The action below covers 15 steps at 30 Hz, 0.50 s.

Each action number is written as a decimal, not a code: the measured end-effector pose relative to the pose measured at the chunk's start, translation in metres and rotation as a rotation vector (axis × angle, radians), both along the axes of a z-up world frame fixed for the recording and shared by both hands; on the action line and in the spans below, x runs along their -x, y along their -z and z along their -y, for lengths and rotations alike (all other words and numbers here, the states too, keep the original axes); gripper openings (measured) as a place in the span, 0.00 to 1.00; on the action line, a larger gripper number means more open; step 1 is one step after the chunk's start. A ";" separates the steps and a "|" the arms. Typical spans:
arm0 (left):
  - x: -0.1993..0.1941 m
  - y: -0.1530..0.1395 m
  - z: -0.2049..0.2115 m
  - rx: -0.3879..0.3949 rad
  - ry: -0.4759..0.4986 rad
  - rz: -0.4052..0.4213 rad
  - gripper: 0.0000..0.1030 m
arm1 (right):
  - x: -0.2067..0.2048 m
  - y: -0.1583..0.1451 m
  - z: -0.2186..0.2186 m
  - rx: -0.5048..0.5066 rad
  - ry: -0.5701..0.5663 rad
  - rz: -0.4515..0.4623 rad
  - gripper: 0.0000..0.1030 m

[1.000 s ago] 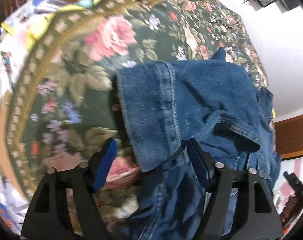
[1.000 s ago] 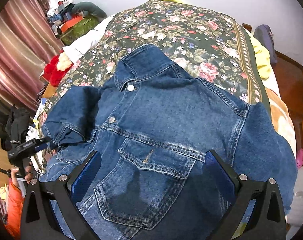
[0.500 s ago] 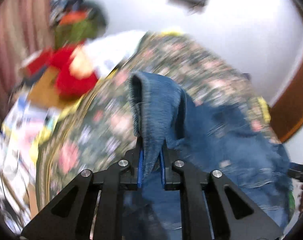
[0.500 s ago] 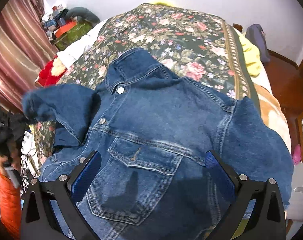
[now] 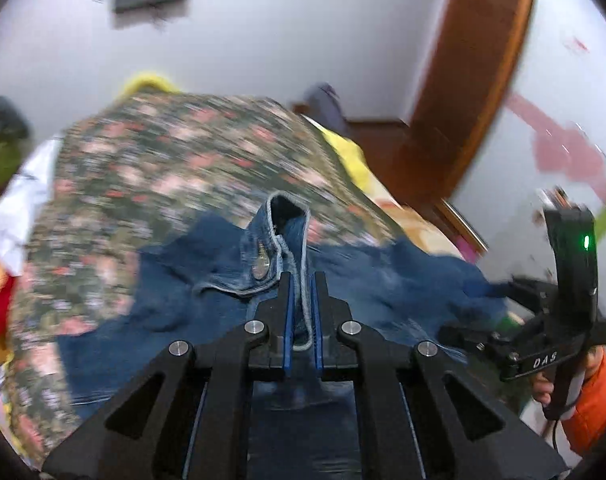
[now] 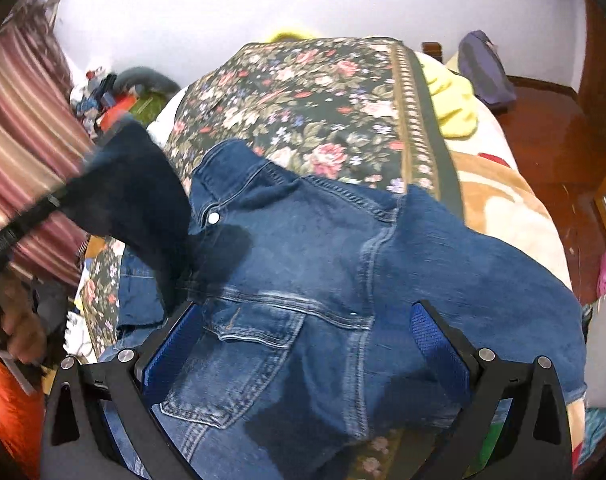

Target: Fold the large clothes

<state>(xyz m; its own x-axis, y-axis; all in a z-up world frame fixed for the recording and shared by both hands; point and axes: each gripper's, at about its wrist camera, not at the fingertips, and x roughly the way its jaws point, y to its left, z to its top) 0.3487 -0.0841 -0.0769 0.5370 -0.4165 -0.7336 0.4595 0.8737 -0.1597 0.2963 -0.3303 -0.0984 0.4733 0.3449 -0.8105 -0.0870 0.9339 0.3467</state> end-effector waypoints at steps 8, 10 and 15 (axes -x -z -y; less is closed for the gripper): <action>0.014 0.007 0.024 -0.033 0.058 -0.021 0.24 | 0.001 0.005 0.023 -0.044 0.039 -0.012 1.00; 0.009 0.004 0.000 -0.045 0.003 0.001 0.45 | -0.005 0.006 0.024 -0.061 0.036 -0.012 1.00; 0.000 0.018 -0.090 -0.167 -0.205 0.013 0.57 | -0.030 0.016 0.011 -0.086 -0.004 -0.044 1.00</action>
<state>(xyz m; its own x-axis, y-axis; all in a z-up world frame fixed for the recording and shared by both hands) 0.3482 0.0063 -0.0947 0.6077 -0.1721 -0.7753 0.2715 0.9624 -0.0008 0.3263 -0.3411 -0.1140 0.4369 0.4154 -0.7979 -0.0733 0.9005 0.4287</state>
